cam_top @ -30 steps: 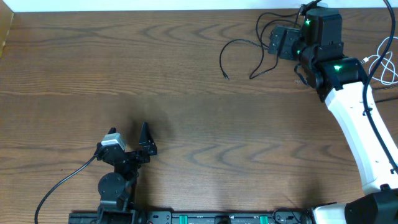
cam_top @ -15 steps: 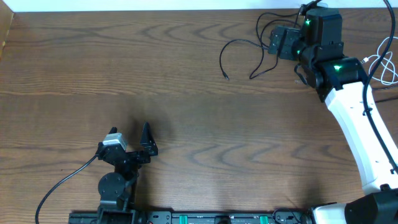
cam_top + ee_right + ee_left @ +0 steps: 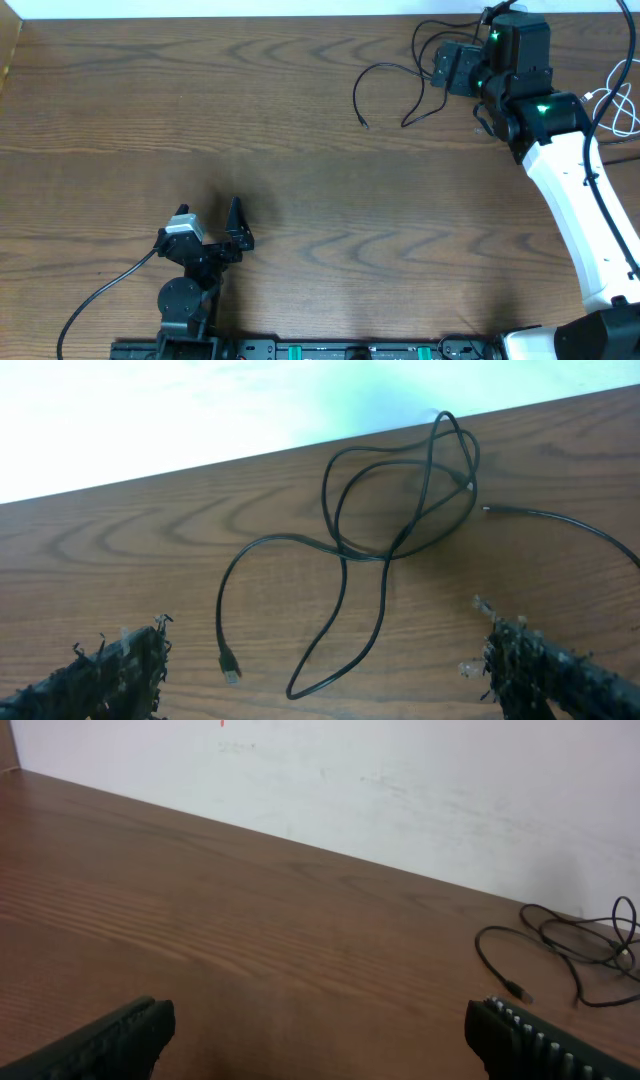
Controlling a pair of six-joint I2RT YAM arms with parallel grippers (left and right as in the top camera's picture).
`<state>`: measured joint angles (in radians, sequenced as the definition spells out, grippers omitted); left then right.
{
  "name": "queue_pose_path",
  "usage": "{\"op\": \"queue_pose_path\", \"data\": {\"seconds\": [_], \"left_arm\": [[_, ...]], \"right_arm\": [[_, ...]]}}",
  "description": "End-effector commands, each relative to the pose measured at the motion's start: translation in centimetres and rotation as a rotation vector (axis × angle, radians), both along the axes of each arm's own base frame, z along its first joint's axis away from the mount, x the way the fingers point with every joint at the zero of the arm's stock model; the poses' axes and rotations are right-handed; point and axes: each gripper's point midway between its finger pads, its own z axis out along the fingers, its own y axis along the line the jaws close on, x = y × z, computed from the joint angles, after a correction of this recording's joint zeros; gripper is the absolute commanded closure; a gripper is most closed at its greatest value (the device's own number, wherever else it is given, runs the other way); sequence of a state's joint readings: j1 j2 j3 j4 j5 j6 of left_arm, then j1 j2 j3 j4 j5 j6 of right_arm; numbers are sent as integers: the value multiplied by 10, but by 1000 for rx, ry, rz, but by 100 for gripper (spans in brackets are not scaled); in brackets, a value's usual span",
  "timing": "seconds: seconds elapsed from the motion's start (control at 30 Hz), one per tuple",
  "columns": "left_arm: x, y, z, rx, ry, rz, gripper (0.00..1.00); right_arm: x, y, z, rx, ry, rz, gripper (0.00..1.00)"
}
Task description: Untangle cables
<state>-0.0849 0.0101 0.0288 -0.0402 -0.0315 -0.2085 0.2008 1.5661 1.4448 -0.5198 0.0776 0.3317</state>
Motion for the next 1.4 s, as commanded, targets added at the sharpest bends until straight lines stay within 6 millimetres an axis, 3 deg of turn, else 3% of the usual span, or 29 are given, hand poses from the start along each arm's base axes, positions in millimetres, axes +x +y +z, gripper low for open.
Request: {"op": "queue_pose_path", "data": {"seconds": [0.0,1.17,1.37], "left_arm": [[0,1,-19,17,52,2,2],[0,1,-19,17,52,2,2],[0,1,-19,17,52,2,2]], "right_arm": [[1,2,5,-5,-11,7,1],[0,2,3,-4,-7,8,1],[-5,-5,-18,-30,39,-14,1]]}}
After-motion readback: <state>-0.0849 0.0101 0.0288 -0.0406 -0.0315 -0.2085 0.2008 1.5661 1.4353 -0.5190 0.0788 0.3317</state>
